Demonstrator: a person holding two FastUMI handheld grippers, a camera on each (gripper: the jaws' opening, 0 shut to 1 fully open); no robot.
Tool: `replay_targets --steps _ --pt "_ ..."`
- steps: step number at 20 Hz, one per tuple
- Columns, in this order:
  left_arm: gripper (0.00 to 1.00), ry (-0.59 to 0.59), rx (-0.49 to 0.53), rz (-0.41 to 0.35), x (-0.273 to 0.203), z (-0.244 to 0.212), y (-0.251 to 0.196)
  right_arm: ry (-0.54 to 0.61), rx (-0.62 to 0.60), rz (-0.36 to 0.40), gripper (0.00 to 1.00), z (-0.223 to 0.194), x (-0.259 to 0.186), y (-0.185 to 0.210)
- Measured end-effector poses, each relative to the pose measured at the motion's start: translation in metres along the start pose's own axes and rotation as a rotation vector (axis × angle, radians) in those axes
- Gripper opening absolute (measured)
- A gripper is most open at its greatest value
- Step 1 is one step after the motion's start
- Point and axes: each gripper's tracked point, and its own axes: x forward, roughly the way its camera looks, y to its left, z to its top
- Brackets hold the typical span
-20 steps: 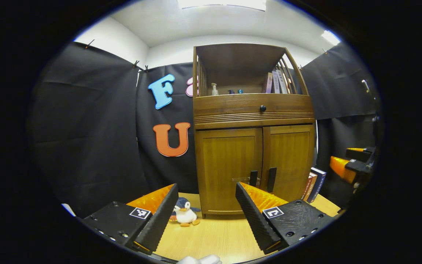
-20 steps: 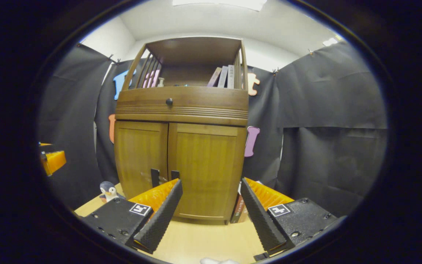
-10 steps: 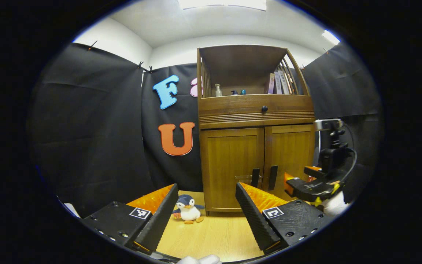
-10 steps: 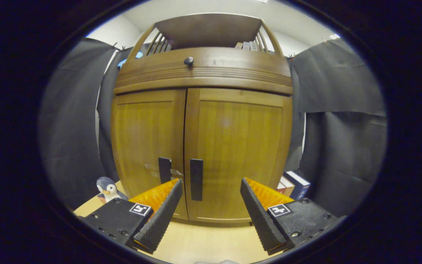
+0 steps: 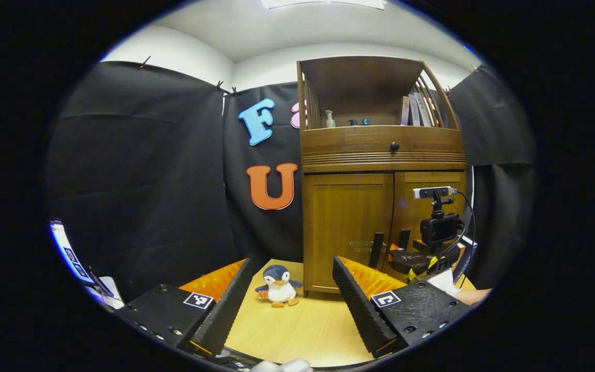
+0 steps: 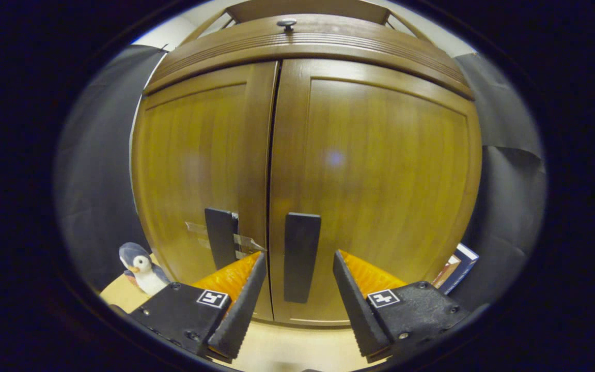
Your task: Open the right door of the double-door shoe cabinet with the right hand, and open the left door with the left hand.
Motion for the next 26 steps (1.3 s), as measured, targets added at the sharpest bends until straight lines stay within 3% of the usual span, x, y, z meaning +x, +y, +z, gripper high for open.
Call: replay_targets --steps 3,5,7,8,9,11,12,14,15,16,18,22,23,24,25,26 --pt "0.95 -0.004 0.004 0.024 -0.003 0.0 0.004 0.012 0.014 -0.009 0.78 -0.003 0.012 -0.003" --pt "1.0 -0.006 0.006 0.033 -0.005 0.0 0.006 0.023 0.023 -0.025 0.7 -0.003 0.02 -0.008" --pt "1.0 -0.007 0.003 0.039 -0.006 0.001 0.009 0.042 0.044 -0.008 0.6 -0.006 0.024 -0.005" --pt "0.95 -0.007 0.001 0.039 -0.007 0.0 0.01 0.041 0.048 -0.003 0.55 -0.006 0.026 -0.003" --pt "1.0 -0.007 0.0 0.038 -0.008 0.0 0.012 0.043 0.045 -0.003 0.53 -0.008 0.028 -0.002" --pt "1.0 -0.008 0.001 0.037 -0.01 -0.001 0.015 0.032 0.039 -0.022 0.45 -0.007 0.028 0.0" --pt "0.95 -0.009 0.002 0.035 -0.012 -0.001 0.015 0.031 0.039 -0.033 0.39 -0.007 0.029 0.0" --pt "0.95 -0.013 -0.003 0.029 -0.015 -0.001 0.018 0.031 0.045 -0.037 0.37 -0.007 0.027 0.0" --pt "1.0 -0.015 -0.005 0.022 -0.016 -0.002 0.019 0.035 0.052 -0.032 0.36 -0.007 0.027 0.0" --pt "0.95 -0.018 -0.006 0.015 -0.018 -0.001 0.019 0.042 0.053 -0.027 0.35 -0.007 0.025 0.0" --pt "0.95 -0.021 -0.009 0.001 -0.019 -0.003 0.018 0.054 0.059 -0.015 0.33 -0.009 0.021 -0.001" --pt "0.95 -0.017 -0.019 -0.031 -0.018 -0.006 0.021 0.052 0.056 -0.008 0.32 -0.014 -0.004 -0.004" --pt "1.0 -0.017 -0.019 -0.038 -0.018 -0.007 0.021 0.053 0.058 -0.004 0.33 -0.016 -0.011 -0.004" --pt "0.95 -0.017 -0.018 -0.044 -0.018 -0.009 0.022 0.053 0.06 -0.001 0.32 -0.017 -0.018 -0.006" --pt "1.0 -0.015 -0.017 -0.05 -0.018 -0.011 0.022 0.054 0.061 0.001 0.32 -0.02 -0.025 -0.007" --pt "0.95 -0.012 -0.016 -0.056 -0.018 -0.013 0.022 0.054 0.062 0.001 0.31 -0.021 -0.031 -0.009"
